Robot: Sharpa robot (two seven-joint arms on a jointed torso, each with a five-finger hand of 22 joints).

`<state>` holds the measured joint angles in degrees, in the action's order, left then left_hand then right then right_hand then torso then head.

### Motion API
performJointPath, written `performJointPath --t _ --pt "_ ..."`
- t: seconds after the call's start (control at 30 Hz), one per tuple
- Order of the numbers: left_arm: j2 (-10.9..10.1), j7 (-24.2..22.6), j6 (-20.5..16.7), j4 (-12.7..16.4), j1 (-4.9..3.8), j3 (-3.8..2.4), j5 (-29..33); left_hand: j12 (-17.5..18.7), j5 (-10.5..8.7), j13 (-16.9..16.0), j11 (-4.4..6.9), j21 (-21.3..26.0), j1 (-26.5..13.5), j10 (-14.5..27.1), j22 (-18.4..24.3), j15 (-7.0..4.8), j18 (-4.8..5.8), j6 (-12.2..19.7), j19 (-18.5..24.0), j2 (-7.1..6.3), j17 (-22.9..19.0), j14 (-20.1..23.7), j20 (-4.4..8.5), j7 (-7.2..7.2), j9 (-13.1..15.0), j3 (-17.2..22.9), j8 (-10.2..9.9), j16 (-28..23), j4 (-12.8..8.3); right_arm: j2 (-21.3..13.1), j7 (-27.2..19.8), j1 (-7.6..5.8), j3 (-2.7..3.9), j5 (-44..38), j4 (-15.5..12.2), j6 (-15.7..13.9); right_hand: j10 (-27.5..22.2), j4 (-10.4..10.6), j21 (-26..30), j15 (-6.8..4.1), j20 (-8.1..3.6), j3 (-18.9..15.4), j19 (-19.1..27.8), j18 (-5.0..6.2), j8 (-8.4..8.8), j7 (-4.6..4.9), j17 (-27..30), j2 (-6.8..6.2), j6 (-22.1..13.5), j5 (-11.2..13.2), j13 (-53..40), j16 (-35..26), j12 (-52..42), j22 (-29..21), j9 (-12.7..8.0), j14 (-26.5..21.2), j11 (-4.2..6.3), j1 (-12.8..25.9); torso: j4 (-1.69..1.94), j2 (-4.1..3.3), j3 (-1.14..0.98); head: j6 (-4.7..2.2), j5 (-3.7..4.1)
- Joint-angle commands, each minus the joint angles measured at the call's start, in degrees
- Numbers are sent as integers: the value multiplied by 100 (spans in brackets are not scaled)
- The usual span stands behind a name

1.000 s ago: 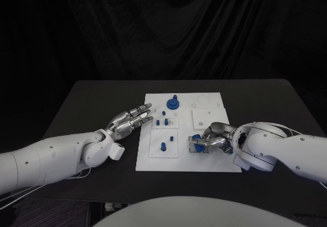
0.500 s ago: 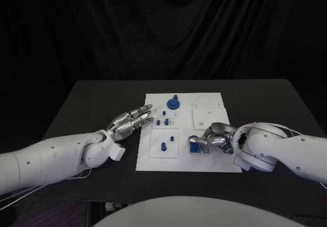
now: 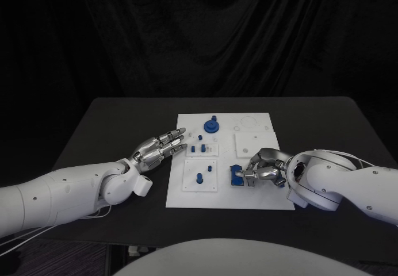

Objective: Assemble the parts on the task board

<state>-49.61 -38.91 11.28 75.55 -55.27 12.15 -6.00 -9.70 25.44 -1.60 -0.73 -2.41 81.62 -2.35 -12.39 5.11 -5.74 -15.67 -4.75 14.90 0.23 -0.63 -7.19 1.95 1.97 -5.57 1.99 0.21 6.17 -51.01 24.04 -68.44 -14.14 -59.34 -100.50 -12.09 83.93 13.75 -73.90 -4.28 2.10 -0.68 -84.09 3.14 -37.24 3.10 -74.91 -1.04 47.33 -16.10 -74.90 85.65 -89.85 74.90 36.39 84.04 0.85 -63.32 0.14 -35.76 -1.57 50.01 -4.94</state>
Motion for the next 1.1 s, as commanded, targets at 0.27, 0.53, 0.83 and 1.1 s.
performJointPath --t 0.27,0.53,0.83,1.1 --pt "17 -93 76 5 21 -6 35 -24 -21 1 -40 -18 -40 0 4 3 -89 1 1 23 -5 18 -56 36 9 26 10 -2 -2 -22 -136 17 0 -478 -54 279 607 151 0 -123 -116 -410 -23 46 -982 -141 -654 53 -245 637 -1510 -13 -15 1034 711 416 129 -263 6 -2 6 -1 3" --pt "19 -88 82 7 26 -6 35 -24 -34 2 -38 -18 -57 4 8 5 -91 -2 2 18 -4 16 -59 38 9 41 10 -2 -1 -3 -119 31 0 -495 -11 328 607 126 36 -136 -129 -437 -11 54 -1101 -160 -627 75 -281 663 -1510 -29 -15 1024 801 409 147 -373 11 -5 5 -1 -3" --pt "12 -80 83 12 29 -6 35 -27 -41 1 -39 -19 -62 4 8 6 -92 -3 2 17 -4 16 -61 38 9 48 10 -1 -1 -22 -207 38 0 -498 29 88 607 204 59 -139 -135 -451 -3 57 -1144 -157 -622 207 -361 597 -1510 -34 -15 1018 843 407 146 -371 1 -11 2 -1 -26" --pt "21 -77 92 5 34 -6 35 -27 -41 1 -39 -19 -62 4 8 6 -92 -3 2 17 -4 16 -61 38 9 48 10 -1 -1 -40 -322 39 0 -499 53 -135 607 270 61 -139 -136 -470 -5 57 -1166 -157 -634 439 -440 399 -1510 -29 -15 1018 861 410 146 -333 1 -10 -1 -1 -20"
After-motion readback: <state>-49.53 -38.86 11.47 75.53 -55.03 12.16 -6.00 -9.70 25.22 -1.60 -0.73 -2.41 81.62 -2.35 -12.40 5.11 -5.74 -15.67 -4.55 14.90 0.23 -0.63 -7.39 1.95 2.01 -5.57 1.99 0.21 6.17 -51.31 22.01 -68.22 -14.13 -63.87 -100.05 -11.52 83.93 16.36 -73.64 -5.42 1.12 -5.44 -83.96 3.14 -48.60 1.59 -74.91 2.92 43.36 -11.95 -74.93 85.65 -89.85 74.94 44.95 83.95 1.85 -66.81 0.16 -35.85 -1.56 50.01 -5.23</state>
